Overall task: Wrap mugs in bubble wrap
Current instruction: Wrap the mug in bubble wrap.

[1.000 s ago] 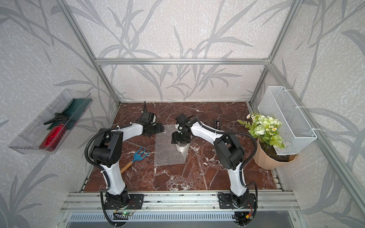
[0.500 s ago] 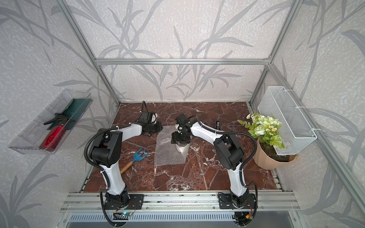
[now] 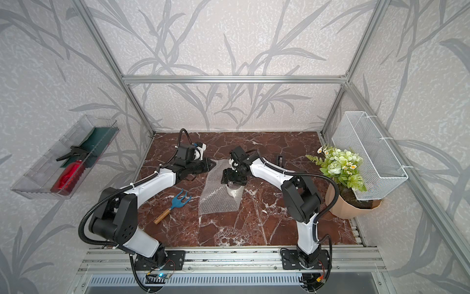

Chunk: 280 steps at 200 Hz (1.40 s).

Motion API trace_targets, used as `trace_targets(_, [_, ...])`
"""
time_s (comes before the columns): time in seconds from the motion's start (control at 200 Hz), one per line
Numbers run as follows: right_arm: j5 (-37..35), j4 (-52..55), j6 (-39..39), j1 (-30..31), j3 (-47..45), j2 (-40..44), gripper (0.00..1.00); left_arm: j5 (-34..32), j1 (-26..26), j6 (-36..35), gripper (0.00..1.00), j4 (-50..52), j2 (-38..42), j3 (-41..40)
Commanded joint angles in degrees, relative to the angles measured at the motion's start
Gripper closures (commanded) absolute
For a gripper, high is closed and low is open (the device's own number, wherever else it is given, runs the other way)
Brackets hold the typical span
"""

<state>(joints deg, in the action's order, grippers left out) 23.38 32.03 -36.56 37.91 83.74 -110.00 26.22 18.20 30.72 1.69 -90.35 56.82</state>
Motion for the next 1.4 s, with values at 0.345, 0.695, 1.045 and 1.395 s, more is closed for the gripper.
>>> trace_targets(0.345, [1.30,-1.58,-4.18,-3.18,-4.36,10.68,0.26,3.55,4.72,0.83,1.00,1.17,6.15,-2.27])
trace_targets(0.695, [0.18,1.15,-3.97,-6.27,-5.83,14.21,0.27,1.58,12.14,-3.51,1.00,7.68,4.98,0.18])
trace_targets(1.045, [3.30,-1.07,-7.56,-6.11,-8.70,13.49,0.34,-1.76,17.29,-4.62,1.00,7.48,3.51,0.93])
trace_targets(1.395, [4.81,-8.63,-11.81,-5.39,-12.38,12.52,0.44,-2.11,19.42,-6.03,1.00,7.01,2.47,1.55])
